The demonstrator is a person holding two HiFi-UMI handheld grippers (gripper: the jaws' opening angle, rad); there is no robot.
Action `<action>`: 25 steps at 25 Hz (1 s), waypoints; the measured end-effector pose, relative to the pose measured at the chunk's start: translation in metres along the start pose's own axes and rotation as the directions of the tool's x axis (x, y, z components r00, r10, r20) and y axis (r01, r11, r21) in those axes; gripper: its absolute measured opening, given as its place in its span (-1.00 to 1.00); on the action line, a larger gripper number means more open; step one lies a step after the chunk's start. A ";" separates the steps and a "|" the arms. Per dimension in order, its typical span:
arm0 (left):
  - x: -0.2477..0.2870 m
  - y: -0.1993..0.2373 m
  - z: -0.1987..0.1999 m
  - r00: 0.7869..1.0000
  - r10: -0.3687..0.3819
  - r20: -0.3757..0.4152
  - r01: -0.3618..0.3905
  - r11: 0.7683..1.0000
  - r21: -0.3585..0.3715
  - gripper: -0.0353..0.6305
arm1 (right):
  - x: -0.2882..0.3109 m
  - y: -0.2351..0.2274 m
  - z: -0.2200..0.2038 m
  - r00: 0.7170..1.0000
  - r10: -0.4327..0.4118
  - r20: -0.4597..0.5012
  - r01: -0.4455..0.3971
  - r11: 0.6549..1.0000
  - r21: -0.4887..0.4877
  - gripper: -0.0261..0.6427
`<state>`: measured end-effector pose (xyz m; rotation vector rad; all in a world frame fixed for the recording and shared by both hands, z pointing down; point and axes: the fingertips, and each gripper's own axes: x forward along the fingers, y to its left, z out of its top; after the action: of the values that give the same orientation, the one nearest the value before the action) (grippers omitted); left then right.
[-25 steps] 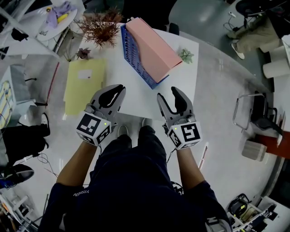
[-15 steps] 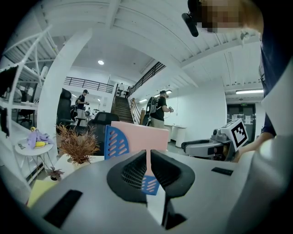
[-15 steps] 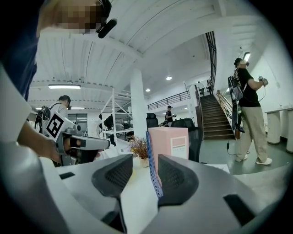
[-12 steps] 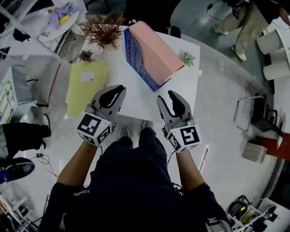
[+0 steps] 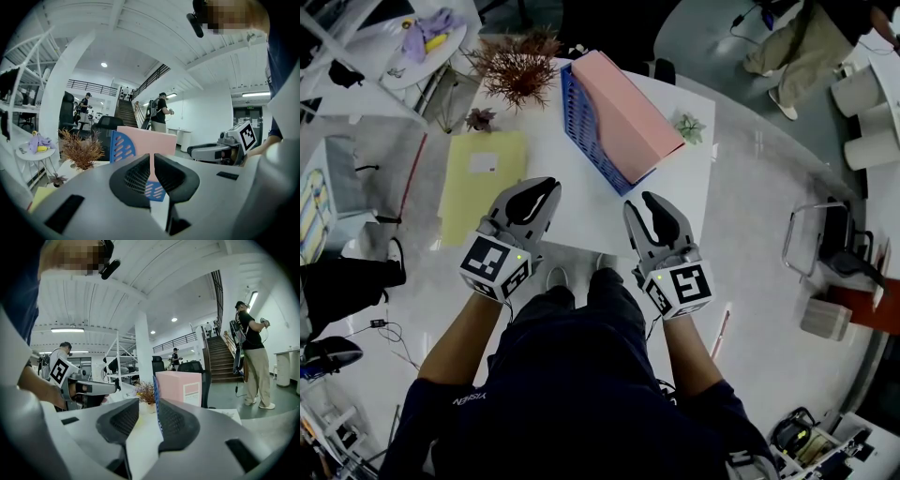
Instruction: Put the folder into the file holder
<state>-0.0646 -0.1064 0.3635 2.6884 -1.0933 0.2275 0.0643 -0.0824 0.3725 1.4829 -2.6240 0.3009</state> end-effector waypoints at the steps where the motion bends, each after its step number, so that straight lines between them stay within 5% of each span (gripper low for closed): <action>1: 0.000 0.001 0.000 1.000 0.000 0.001 0.000 1.000 0.000 -0.74 | 0.001 0.000 0.000 1.000 0.001 -0.002 -0.001 1.000 0.002 -0.53; 25: 0.011 0.017 0.002 1.000 0.004 0.001 -0.004 1.000 -0.009 -0.74 | 0.021 0.002 0.005 0.999 0.034 -0.013 -0.034 0.999 -0.004 -0.90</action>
<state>-0.0686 -0.1259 0.3664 2.6793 -1.0978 0.2211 0.0517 -0.0995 0.3716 1.4315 -2.6401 0.3076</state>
